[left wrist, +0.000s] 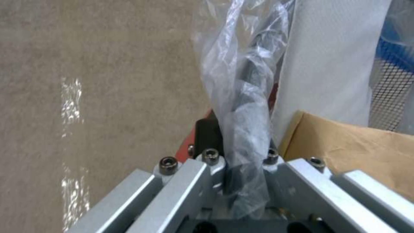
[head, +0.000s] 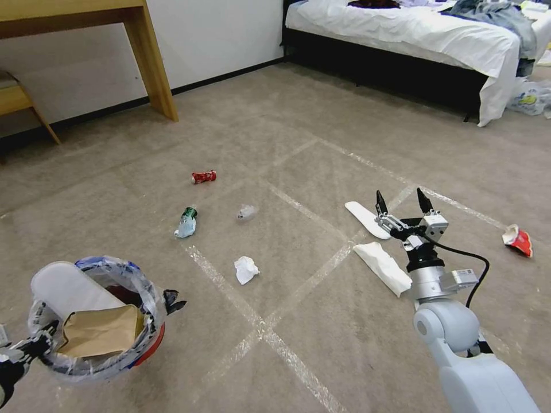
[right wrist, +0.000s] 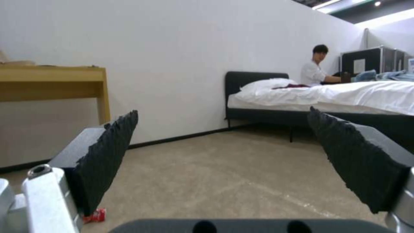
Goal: Pick up the trash bin and place the garbage on the floor into it.
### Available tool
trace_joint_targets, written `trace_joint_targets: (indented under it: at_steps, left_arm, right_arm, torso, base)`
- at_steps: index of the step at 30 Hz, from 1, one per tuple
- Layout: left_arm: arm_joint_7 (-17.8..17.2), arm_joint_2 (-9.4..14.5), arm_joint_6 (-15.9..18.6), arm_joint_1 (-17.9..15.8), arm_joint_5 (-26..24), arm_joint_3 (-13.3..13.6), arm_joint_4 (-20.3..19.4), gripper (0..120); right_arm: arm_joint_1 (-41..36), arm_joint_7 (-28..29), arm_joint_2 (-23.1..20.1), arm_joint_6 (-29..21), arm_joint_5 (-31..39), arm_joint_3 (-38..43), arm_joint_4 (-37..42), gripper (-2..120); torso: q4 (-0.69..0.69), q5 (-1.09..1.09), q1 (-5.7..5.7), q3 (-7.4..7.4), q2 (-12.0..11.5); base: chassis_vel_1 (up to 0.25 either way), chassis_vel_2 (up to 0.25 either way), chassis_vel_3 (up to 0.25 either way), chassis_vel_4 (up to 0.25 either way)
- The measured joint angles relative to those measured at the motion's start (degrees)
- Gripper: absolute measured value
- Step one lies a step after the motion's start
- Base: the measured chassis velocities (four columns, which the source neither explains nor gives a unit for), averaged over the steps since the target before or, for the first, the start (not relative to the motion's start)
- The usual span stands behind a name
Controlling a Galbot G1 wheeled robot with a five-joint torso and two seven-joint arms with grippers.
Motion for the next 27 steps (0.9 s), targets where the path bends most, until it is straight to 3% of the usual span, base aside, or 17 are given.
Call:
trace_joint_targets:
  at_steps: [27]
  left_arm:
    - [-0.1, 0.8, -0.2, -0.1, -0.4, -0.7, 1.7, 1]
  right_arm:
    - [0.2, -0.1, -0.1, 0.6, -0.5, -1.6, 0.2, 100]
  torso:
    - [-0.01, 0.01, 0.01, 0.01, 0.0]
  base:
    - [-0.09, 0.088, 0.089, -0.096]
